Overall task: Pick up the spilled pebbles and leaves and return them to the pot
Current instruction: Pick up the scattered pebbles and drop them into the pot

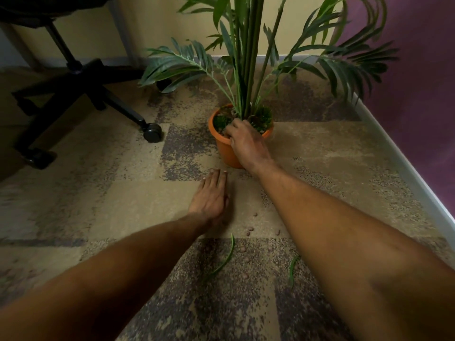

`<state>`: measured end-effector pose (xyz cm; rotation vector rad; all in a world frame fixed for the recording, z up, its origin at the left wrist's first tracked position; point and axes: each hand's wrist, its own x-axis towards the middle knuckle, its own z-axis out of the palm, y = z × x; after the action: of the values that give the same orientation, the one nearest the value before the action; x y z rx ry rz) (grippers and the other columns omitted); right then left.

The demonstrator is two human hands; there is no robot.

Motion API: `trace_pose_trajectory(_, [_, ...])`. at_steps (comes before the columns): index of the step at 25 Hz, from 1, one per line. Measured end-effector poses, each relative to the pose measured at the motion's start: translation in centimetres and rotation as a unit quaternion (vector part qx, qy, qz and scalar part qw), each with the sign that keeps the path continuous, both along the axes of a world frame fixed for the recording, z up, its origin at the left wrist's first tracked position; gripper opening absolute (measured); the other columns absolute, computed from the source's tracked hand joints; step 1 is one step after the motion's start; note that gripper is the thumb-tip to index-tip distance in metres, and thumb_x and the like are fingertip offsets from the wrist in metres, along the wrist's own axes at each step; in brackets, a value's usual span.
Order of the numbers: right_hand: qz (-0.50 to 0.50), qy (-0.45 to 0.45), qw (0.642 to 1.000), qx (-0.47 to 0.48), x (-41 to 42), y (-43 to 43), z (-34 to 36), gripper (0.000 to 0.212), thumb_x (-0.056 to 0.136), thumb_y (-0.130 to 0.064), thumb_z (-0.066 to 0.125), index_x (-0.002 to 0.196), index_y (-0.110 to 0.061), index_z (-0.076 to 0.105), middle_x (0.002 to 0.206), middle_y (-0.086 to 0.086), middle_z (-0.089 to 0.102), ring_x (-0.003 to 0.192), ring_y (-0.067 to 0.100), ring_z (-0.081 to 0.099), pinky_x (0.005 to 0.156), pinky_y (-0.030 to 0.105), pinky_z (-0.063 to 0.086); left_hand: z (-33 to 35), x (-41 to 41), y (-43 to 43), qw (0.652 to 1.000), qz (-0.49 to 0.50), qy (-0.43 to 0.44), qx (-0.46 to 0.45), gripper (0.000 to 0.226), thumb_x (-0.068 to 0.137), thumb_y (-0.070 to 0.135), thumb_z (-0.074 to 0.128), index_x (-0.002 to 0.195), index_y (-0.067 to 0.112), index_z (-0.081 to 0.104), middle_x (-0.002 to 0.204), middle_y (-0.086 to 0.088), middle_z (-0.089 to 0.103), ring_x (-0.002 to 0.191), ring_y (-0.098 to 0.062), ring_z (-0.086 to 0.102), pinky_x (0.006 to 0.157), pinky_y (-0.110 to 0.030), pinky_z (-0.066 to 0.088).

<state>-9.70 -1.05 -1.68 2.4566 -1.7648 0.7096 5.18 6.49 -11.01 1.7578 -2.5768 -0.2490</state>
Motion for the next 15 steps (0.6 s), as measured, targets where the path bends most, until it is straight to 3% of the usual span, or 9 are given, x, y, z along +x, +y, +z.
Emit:
trace_pose_trajectory(5, [-0.044, 0.0, 0.999, -0.008, 1.2, -3.1, -0.9, 0.02, 0.094, -0.001, 0.052, 0.103, -0.008, 0.069, 0.108, 0.012, 0.057, 0.106, 0.03, 0.057, 0.076, 0.042, 0.05, -0.6, 0.8, -0.9, 0.999, 0.029, 0.017, 0.003, 0.07, 0.107, 0.037, 0.038, 0.164, 0.006, 0.012, 0.171, -0.02, 0.017, 0.158, -0.035, 0.018, 0.13, -0.046, 0.015])
trace_pose_trajectory(9, [-0.055, 0.003, 0.998, -0.011, 1.6, -4.2, -1.5, 0.033, 0.1, -0.021, 0.039, 0.117, -0.015, 0.067, 0.112, 0.005, 0.059, 0.114, 0.03, 0.057, 0.086, 0.043, 0.046, -0.7, 1.9, -0.9, 1.0, 0.023, -0.002, 0.013, 0.07, 0.109, 0.038, 0.034, 0.165, 0.008, 0.007, 0.173, -0.019, 0.011, 0.159, -0.035, 0.014, 0.131, -0.045, 0.011])
trace_pose_trajectory(13, [-0.031, -0.023, 0.999, -0.024, 2.2, -3.3, -1.3, 0.04, 0.093, 0.003, 0.053, 0.131, -0.007, 0.062, 0.125, 0.013, 0.063, 0.116, 0.031, 0.059, 0.089, 0.045, 0.054, -1.3, 3.4, -0.9, 0.999, 0.005, -0.008, 0.032, 0.069, 0.109, 0.04, 0.032, 0.166, 0.011, 0.007, 0.174, -0.016, 0.007, 0.16, -0.033, 0.012, 0.131, -0.043, 0.012])
trace_pose_trajectory(15, [-0.025, -0.009, 0.999, -0.045, 2.4, -2.0, -1.9, 0.041, 0.089, 0.003, 0.059, 0.129, -0.006, 0.062, 0.123, 0.014, 0.064, 0.113, 0.032, 0.06, 0.087, 0.046, 0.055, -1.6, 4.0, -0.7, 0.999, -0.005, -0.017, 0.036, 0.07, 0.109, 0.042, 0.032, 0.166, 0.011, 0.005, 0.174, -0.016, 0.006, 0.16, -0.033, 0.011, 0.131, -0.043, 0.011])
